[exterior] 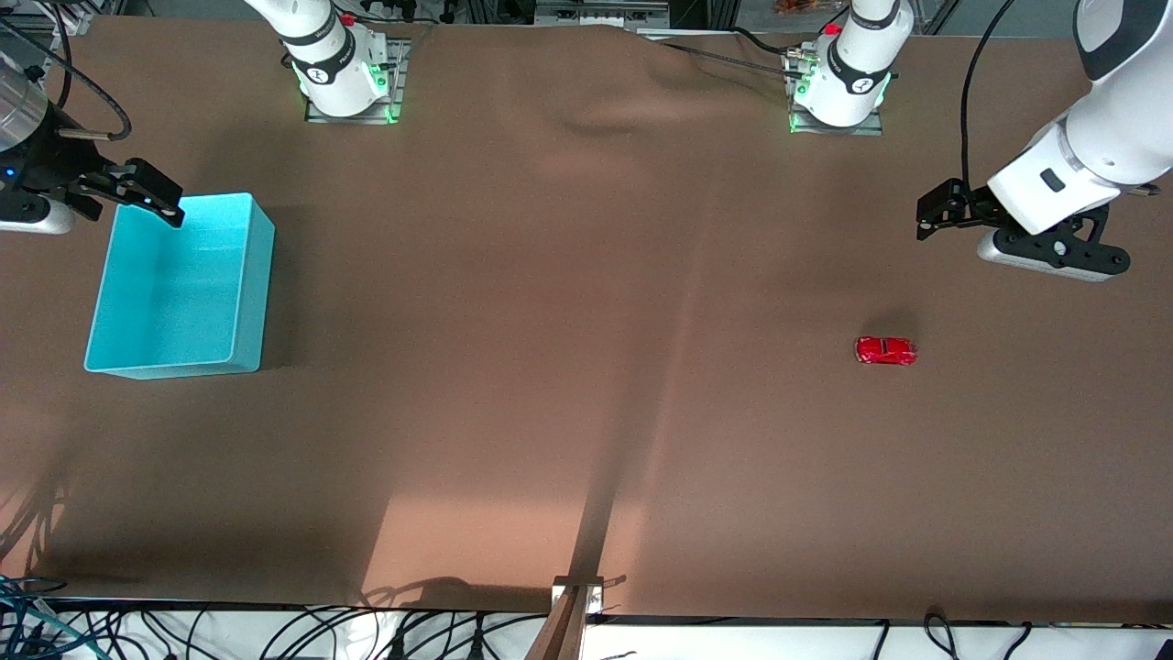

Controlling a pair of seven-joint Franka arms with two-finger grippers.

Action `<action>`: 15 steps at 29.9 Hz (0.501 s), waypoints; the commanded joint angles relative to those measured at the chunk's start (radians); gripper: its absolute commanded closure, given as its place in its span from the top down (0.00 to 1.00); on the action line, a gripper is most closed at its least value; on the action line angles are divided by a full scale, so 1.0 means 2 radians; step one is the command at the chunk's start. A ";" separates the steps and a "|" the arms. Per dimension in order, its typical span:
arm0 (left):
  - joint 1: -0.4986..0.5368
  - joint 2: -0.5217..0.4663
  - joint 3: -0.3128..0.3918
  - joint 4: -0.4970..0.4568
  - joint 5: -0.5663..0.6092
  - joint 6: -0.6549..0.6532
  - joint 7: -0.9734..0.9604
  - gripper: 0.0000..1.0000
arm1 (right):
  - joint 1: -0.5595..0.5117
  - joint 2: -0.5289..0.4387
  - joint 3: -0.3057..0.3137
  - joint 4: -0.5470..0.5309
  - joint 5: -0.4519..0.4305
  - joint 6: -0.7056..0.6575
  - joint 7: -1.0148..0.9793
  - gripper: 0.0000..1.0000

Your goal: Wind red beetle toy and store in blue box

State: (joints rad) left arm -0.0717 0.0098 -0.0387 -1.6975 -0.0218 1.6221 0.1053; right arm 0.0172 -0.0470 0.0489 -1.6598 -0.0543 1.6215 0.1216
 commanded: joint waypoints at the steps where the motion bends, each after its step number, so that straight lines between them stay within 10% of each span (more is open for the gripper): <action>1: 0.004 0.010 0.001 0.012 -0.007 -0.012 0.044 1.00 | 0.001 -0.003 0.002 0.006 -0.009 -0.010 0.004 1.00; 15: 0.023 -0.006 -0.002 -0.056 -0.014 0.014 0.226 1.00 | 0.001 -0.002 0.001 0.006 -0.009 -0.006 0.004 1.00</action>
State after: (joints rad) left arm -0.0406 0.0305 -0.0382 -1.7242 -0.0219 1.6191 0.4072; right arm 0.0172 -0.0470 0.0489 -1.6598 -0.0548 1.6205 0.1217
